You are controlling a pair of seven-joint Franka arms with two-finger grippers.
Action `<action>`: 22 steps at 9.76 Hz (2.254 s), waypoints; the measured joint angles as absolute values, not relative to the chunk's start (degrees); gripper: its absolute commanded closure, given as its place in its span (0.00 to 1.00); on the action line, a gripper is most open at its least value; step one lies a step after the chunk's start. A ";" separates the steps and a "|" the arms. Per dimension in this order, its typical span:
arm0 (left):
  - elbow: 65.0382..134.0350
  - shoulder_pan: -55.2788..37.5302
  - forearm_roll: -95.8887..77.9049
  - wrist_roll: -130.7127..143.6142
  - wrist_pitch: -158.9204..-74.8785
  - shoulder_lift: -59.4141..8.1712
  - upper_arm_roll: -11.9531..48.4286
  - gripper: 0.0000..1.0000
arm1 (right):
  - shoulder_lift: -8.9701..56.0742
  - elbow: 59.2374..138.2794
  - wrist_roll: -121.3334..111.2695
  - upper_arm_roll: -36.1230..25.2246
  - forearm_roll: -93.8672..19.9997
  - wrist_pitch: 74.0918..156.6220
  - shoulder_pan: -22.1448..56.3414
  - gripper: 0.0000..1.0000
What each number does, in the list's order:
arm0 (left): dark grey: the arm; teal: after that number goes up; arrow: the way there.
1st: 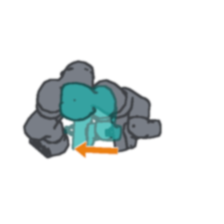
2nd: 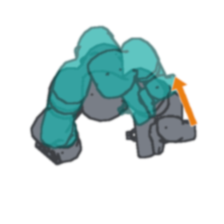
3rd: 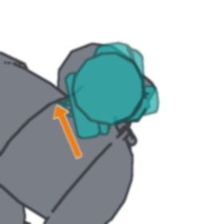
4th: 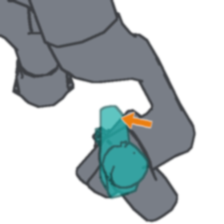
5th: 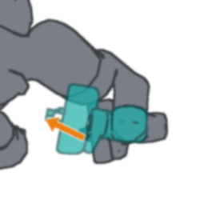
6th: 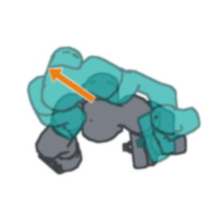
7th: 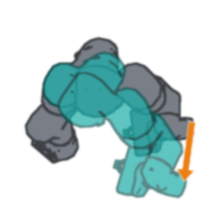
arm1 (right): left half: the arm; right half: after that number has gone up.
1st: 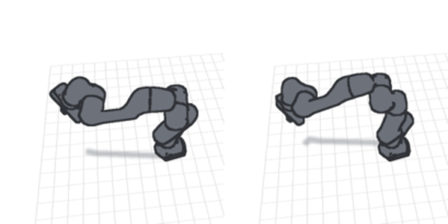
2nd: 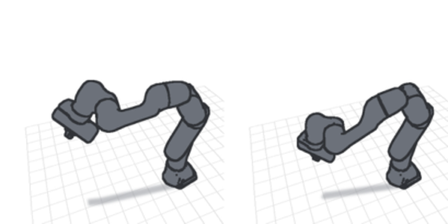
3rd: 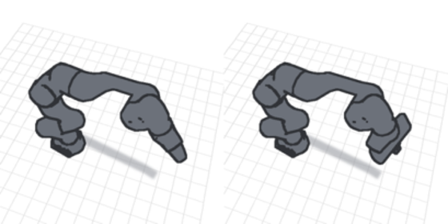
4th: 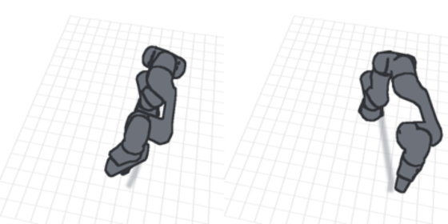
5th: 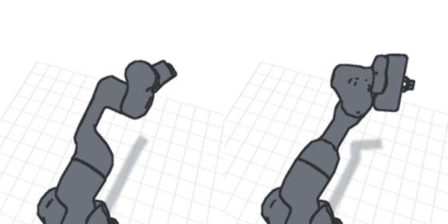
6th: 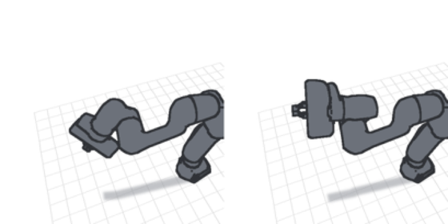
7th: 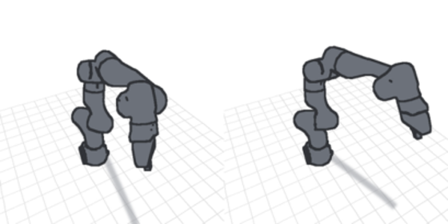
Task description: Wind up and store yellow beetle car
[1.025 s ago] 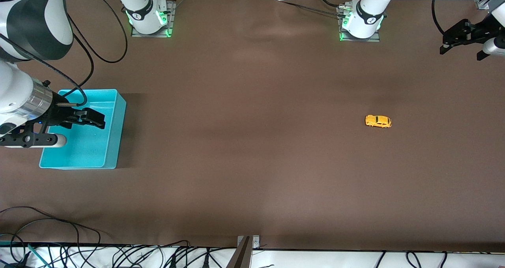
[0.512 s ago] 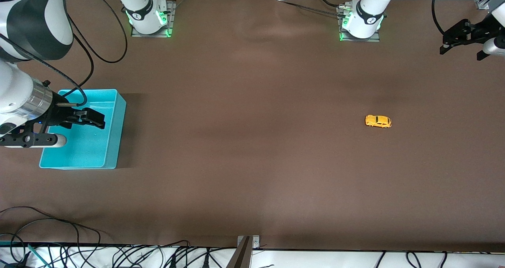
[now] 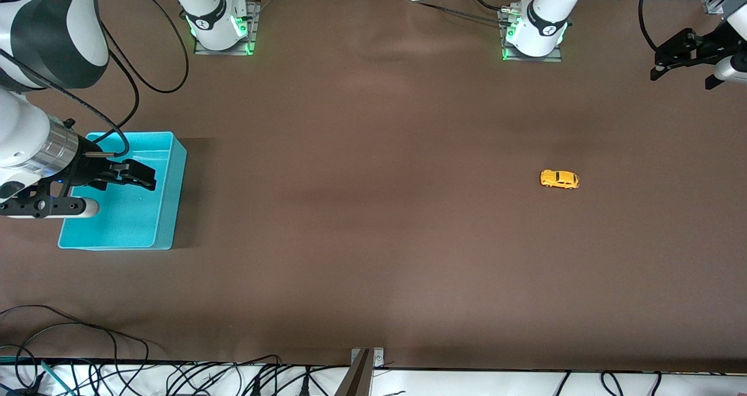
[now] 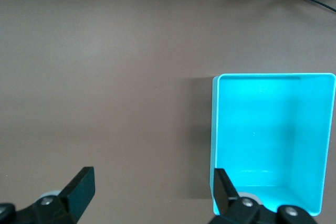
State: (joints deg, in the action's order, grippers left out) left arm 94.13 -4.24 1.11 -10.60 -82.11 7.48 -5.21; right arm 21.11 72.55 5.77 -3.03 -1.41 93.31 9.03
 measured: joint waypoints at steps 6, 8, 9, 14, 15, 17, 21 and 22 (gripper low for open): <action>94.13 -4.17 1.11 -8.92 -82.11 7.47 -5.21 0.00 | 21.18 72.55 5.92 -3.09 -1.41 93.64 8.94 0.00; 94.13 -4.12 1.11 -8.52 -82.10 7.46 -5.21 0.00 | 21.18 72.55 5.93 -3.27 -1.41 94.60 8.75 0.00; 94.13 -4.12 1.11 -8.42 -82.10 7.46 -5.21 0.00 | 21.18 72.55 5.97 -3.44 -1.41 94.75 8.66 0.00; 94.13 -4.09 1.11 -8.31 -81.85 7.45 -5.21 0.00 | 21.00 70.58 5.97 -4.11 -1.42 95.47 8.97 0.00; 94.13 -4.09 1.11 -8.31 -81.84 7.45 -5.21 0.00 | 20.96 70.25 5.98 -4.03 -1.43 95.45 9.19 0.00; 94.13 -4.09 1.11 -8.31 -81.83 7.44 -5.21 0.00 | 21.10 70.27 5.97 -4.01 -1.43 95.38 9.21 0.00; 94.12 -4.09 1.11 -8.31 -81.79 7.28 -5.19 0.00 | 21.35 70.37 5.97 -4.03 -1.43 95.29 9.12 0.00; 94.13 -4.09 1.11 -8.31 -81.79 7.10 -5.17 0.00 | 21.35 70.37 5.97 -4.03 -1.43 95.28 9.12 0.00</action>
